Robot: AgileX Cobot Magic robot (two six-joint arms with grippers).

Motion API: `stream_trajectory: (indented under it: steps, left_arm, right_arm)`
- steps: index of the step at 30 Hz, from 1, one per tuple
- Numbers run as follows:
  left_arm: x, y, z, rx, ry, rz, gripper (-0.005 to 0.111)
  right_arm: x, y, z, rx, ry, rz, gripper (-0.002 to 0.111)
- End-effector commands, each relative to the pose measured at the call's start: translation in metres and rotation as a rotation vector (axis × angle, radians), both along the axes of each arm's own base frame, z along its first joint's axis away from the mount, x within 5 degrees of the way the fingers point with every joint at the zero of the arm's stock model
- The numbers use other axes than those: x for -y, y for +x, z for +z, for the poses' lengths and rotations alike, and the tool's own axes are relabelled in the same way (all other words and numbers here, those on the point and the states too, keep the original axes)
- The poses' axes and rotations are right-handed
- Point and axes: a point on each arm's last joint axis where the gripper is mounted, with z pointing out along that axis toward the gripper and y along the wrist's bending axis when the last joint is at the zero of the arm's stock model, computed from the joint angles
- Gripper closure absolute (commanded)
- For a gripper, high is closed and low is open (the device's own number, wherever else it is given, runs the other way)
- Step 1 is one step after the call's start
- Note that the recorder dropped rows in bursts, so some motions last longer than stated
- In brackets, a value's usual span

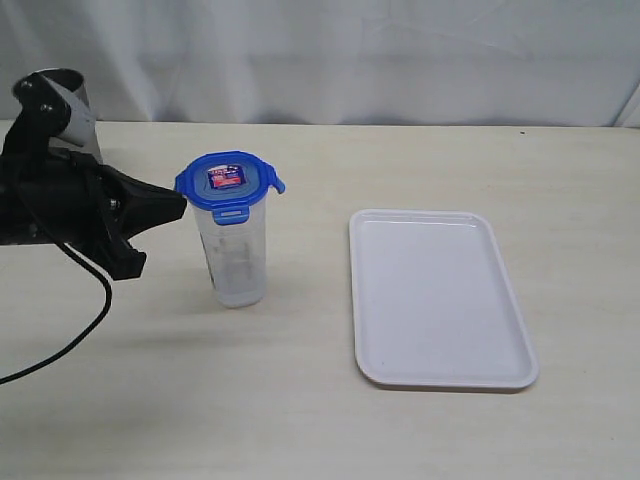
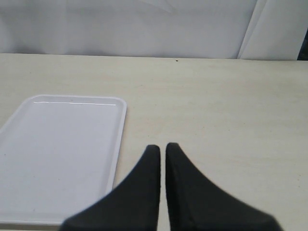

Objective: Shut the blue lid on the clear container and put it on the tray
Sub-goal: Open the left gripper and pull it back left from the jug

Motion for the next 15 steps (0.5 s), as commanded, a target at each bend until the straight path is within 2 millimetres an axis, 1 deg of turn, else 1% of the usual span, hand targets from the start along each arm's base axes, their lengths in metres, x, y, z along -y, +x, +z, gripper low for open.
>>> stream_trajectory:
  steps: [1,7,11,15]
  left_arm:
    - [-0.0016,0.007,0.0057,0.051,0.042,0.005,0.107]
    - [-0.0018,0.0076,0.0061,0.054,0.046,0.006,0.107]
    - [-0.0019,0.0029,-0.0014,0.038,0.08,-0.03,0.107]
    - [-0.0017,0.0028,-0.0019,0.037,0.081,-0.034,0.107]
  right_arm:
    - [-0.0001,-0.0003,-0.0008,0.003,0.0,0.001,0.104]
    - [-0.0001,-0.0003,-0.0008,0.003,0.0,0.001,0.104]
    - [-0.0001,-0.0003,-0.0008,0.003,0.0,0.001,0.104]
    - [-0.0001,-0.0003,-0.0008,0.003,0.0,0.001,0.104]
